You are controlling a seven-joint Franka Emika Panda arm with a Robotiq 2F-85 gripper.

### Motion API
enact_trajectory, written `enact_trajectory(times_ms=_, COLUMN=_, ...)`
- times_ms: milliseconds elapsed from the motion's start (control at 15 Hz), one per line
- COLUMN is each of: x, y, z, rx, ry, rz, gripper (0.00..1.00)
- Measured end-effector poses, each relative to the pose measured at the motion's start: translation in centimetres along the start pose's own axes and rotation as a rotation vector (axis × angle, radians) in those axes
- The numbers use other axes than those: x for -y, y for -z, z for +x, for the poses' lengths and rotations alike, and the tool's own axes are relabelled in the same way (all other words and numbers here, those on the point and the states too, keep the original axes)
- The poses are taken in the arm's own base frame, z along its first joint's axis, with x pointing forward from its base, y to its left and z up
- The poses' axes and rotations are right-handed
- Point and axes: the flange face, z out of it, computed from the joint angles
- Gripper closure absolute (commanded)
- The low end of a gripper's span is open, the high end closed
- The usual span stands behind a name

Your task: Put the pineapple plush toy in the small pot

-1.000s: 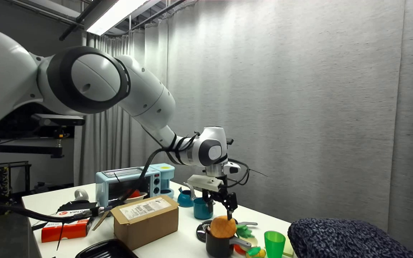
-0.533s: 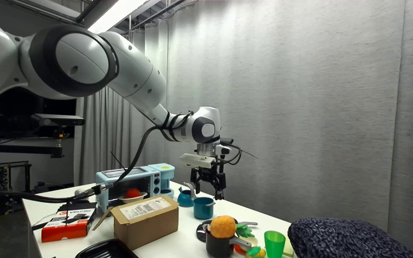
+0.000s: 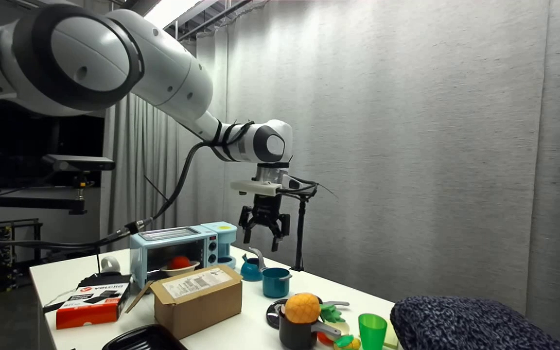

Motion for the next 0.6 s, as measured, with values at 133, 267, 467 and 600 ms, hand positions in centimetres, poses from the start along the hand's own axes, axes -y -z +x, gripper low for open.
enact_trajectory(times_ms=133, x=-1.3, y=1.5, z=-0.7, rx=-0.011, ry=-0.058, rz=-0.007, gripper=0.0)
enact_trajectory(times_ms=267, x=-3.4, y=3.1, z=-1.9, rx=-0.031, ry=-0.153, rz=-0.002, gripper=0.0)
enact_trajectory(times_ms=467, x=-6.3, y=4.6, z=-3.5, rx=-0.046, ry=-0.322, rz=0.018, gripper=0.0)
enact_trajectory(times_ms=600, x=-7.4, y=4.8, z=-4.3, rx=-0.044, ry=-0.415, rz=0.018, gripper=0.0)
